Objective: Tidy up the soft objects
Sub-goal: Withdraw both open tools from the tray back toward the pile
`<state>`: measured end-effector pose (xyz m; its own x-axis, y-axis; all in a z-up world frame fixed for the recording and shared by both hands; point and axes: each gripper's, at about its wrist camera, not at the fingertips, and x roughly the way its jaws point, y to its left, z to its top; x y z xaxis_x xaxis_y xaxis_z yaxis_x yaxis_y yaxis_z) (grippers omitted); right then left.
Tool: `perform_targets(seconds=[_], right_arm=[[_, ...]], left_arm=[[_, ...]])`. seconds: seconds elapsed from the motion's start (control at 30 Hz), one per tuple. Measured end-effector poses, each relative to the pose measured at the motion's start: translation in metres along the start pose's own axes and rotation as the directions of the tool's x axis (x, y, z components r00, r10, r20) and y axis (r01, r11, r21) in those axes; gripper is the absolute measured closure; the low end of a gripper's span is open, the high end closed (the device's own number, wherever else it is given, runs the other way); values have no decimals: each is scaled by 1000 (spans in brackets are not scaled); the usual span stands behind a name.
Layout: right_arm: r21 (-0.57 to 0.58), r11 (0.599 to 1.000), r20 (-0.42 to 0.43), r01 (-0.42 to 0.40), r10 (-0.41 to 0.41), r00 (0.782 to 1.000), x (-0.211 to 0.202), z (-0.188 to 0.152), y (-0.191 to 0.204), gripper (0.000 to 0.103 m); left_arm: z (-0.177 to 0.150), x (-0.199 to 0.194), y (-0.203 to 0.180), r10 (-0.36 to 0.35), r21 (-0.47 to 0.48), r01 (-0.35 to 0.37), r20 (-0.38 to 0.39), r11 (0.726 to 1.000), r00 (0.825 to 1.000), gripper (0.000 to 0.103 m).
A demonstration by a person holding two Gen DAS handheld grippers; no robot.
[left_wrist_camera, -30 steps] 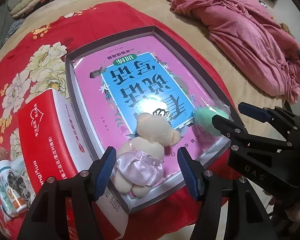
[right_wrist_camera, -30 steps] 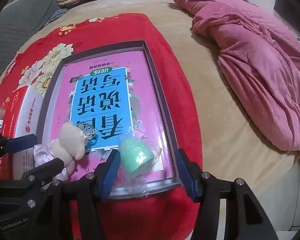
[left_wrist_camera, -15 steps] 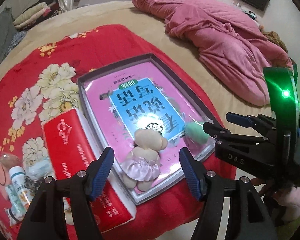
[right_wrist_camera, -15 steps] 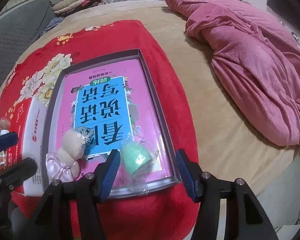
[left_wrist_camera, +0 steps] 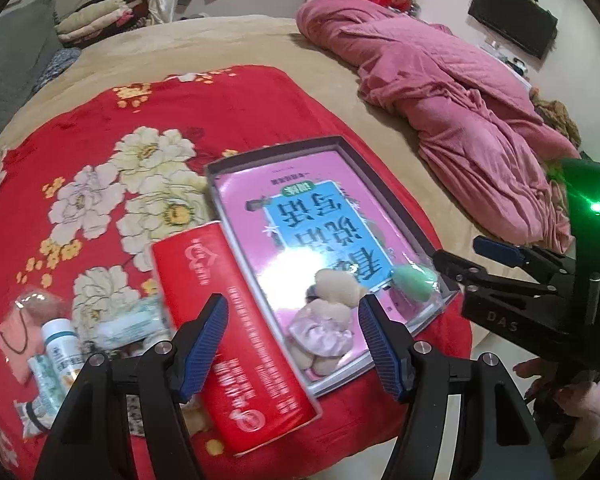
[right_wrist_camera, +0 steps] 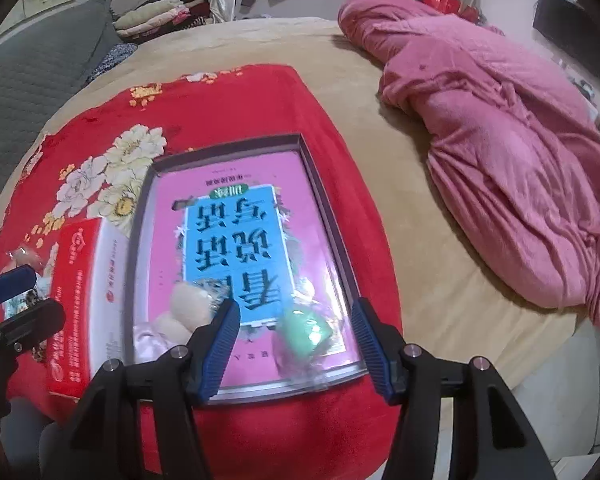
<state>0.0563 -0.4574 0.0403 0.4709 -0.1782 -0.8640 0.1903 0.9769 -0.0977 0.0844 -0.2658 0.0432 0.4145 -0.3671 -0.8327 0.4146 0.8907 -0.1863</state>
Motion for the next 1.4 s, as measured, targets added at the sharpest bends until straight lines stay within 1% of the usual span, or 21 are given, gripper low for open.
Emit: perform_targets(seconds=[0.27,0.47,0.6,0.67,0.7,0.83,0.97,1.1,1.27,1.4], right_arm=[[-37,999,57,24,-22,998,-31,7,40,44],[-74,997,83,-5,11,996,-49,12,75,44],[-82,995,85,-61,68,994,-57,14,100,43],[-89,993,94,-76,84,992,-61,14,110,43],[-95,992,99,-83,93,991,-63,15,117,43],[-128,986,113,-103,118,987,-74,16,143,43],[-157,979,127,-128,149,981,-84,17,166,43],[-188,971,143,-147,175,974,-94,18,188,43],[-233,960,158,-154,194,968,-106,14,214,43],[-259,951,159,-166,211,965,-113,10,232,43]], left_arm=[[-9,-30,49,25,-62,-22,43,998,999,34],[-23,-52,97,55,-125,-47,59,991,997,34],[-33,-68,132,77,-172,-64,67,983,995,34],[-37,-75,148,86,-188,-72,71,980,994,34],[-41,-81,160,102,-204,-85,75,975,992,34],[-53,-96,197,123,-250,-101,74,963,990,34],[-67,-111,231,167,-282,-139,75,949,983,34],[-80,-125,259,191,-316,-156,82,936,978,34],[-98,-139,292,205,-365,-159,89,917,975,34],[-109,-147,308,209,-391,-158,90,907,974,34]])
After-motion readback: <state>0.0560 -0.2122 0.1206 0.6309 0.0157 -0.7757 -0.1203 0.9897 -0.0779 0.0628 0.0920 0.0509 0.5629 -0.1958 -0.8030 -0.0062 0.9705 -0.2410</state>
